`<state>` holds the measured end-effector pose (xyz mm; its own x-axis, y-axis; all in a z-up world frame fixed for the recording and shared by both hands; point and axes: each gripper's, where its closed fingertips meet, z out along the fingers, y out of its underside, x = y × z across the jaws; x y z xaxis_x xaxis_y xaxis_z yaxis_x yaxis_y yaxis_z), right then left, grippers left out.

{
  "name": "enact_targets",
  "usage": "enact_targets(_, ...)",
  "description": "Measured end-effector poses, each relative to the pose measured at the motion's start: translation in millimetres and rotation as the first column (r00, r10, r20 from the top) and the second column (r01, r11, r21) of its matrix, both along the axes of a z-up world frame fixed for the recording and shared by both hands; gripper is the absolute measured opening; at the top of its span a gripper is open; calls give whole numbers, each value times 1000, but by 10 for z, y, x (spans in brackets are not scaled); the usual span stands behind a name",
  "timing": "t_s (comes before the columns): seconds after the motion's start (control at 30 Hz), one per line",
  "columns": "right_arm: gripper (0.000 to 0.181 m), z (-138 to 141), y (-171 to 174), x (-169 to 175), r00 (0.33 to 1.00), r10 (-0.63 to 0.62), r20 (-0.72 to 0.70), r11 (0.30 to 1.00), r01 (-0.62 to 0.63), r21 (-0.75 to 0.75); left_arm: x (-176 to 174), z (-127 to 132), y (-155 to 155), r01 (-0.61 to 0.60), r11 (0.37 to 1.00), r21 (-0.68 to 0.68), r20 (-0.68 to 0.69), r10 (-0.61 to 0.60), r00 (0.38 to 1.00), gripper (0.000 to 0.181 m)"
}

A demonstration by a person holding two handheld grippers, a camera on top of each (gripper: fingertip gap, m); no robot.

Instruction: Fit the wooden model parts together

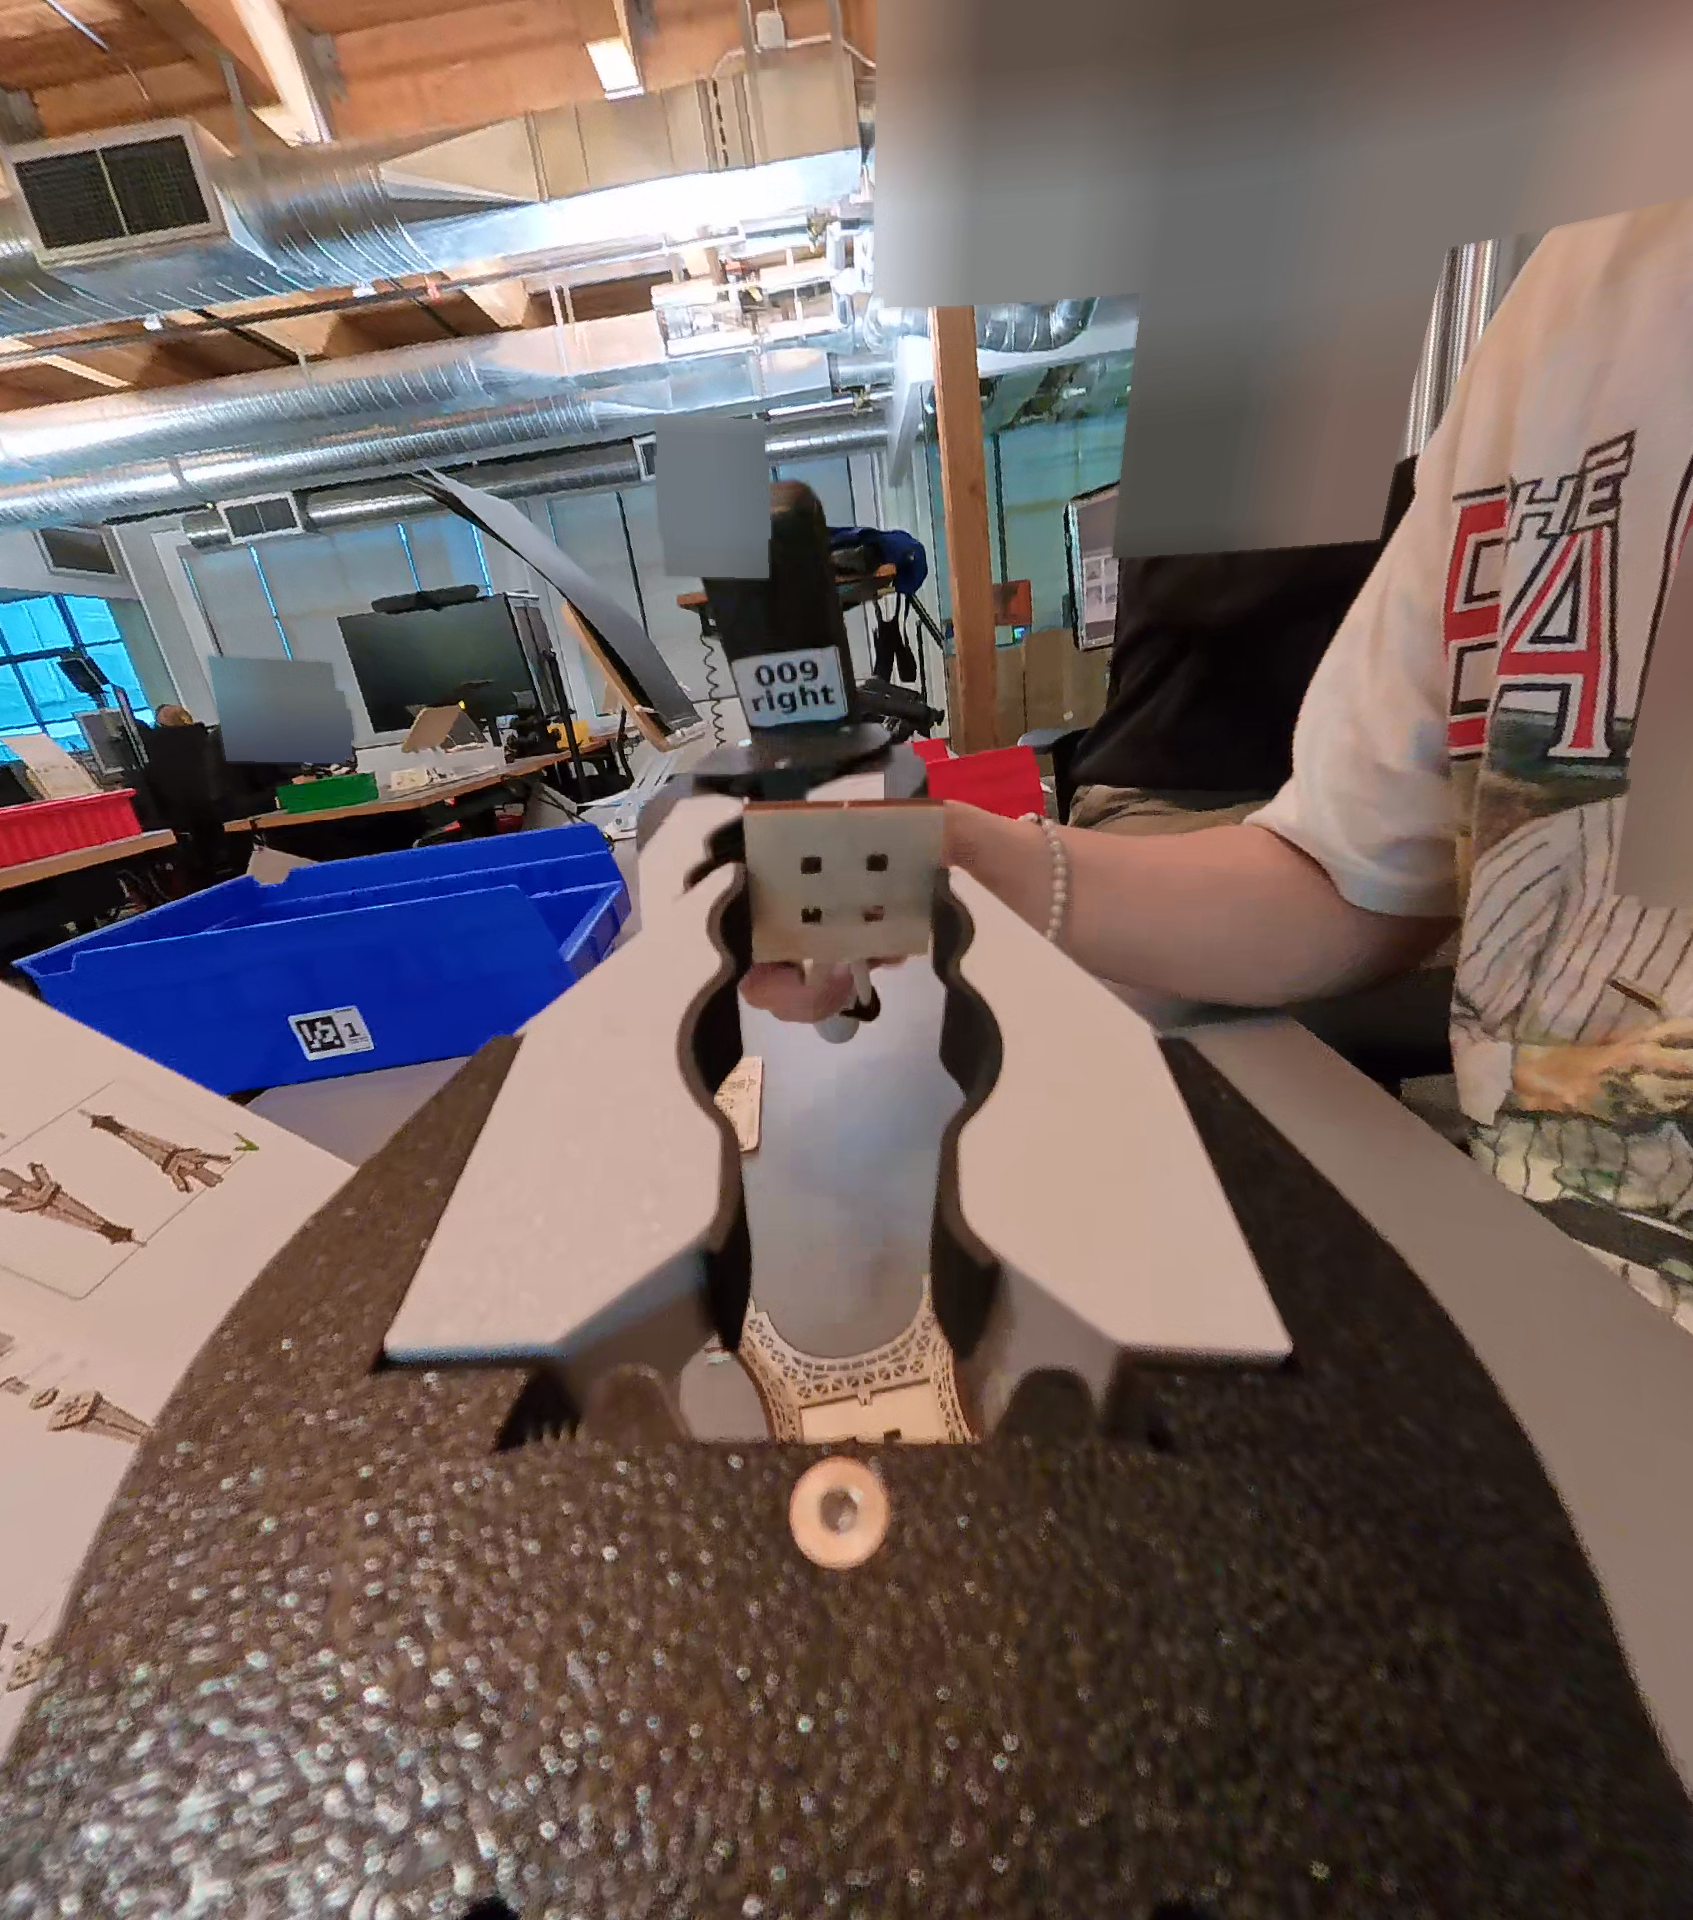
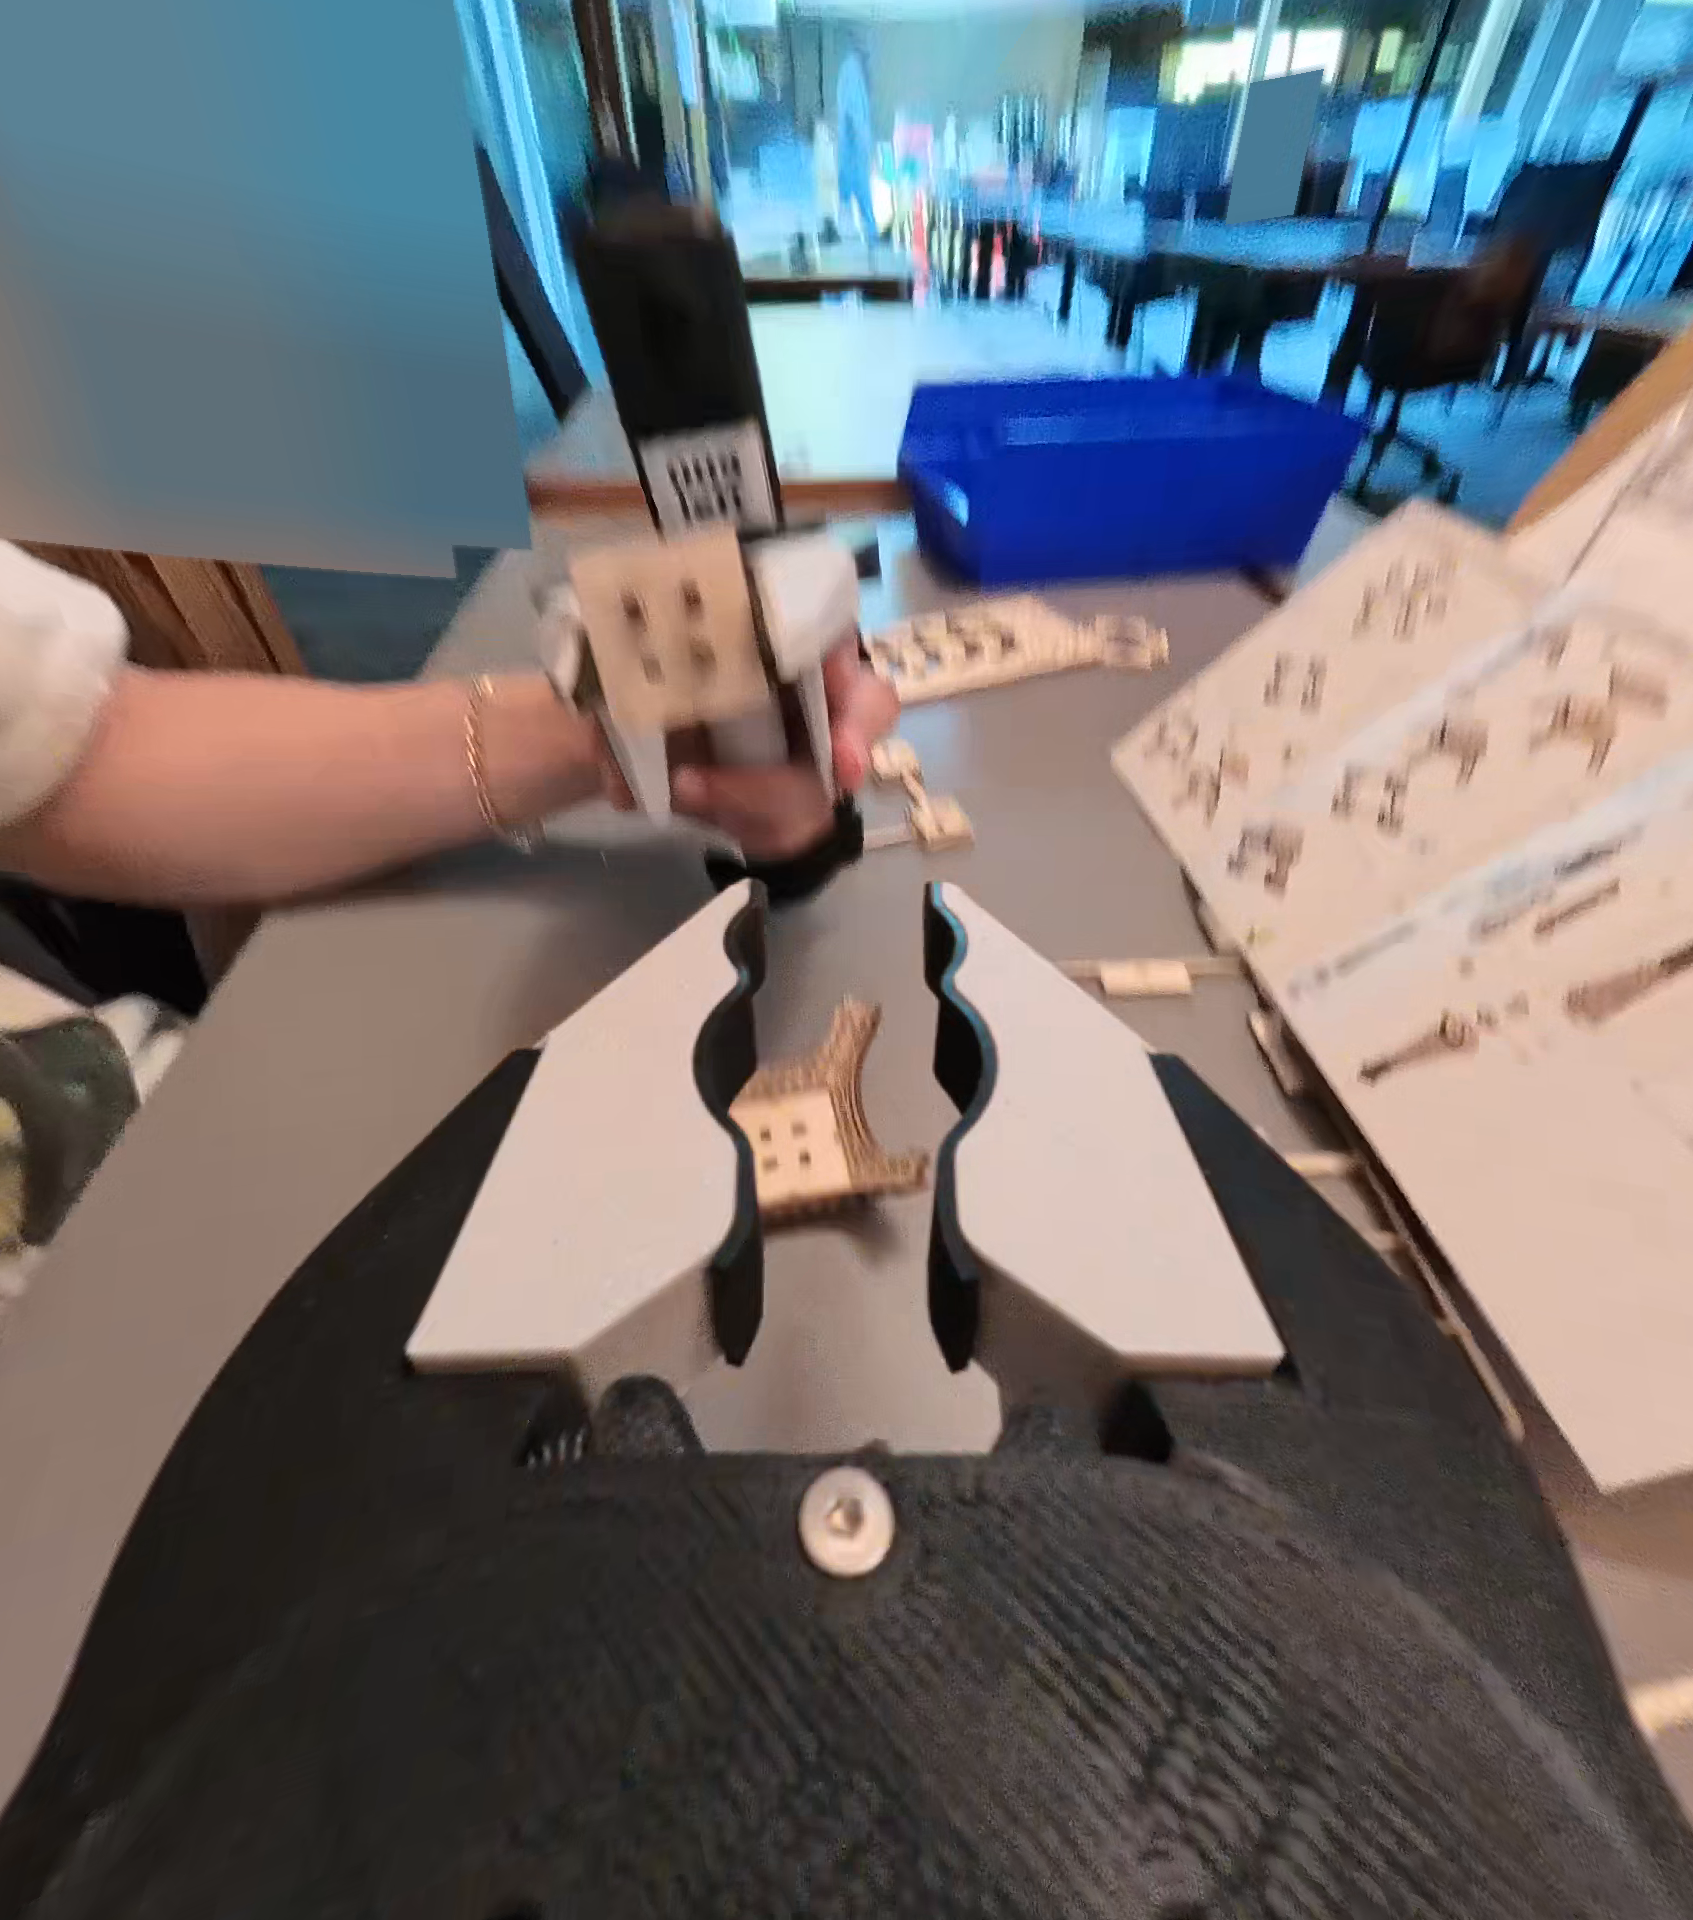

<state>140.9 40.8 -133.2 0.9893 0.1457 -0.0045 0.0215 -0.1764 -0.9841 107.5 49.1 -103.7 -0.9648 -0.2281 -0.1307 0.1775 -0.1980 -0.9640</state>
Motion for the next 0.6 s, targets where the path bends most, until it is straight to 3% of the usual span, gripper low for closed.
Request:
enact_targets(0.1, 25, 258, -34, -55, 1000, 8, -13, 990, -6, 138, -2, -32, -38, 5, 1000, 15, -3, -5, 1000, 32)
enact_targets(0.2, 20, 298, -81, -40, 999, -28, 31, 985, 22, 173, 32, -66, -53, -17, 999, 41, -10, 17, 1000, 32)
enact_targets(0.4, 11, 63, -36, -114, 990, -22, 138, 995, 9, 96, 104, -257, -87, -68, 979, 193, -26, 75, 997, 32)
enact_targets(0.6, 10, -341, -53, 100, 946, -97, 308, 989, 127, -77, 102, -683, -30, -41, 887, 461, -118, 106, 987, 32)
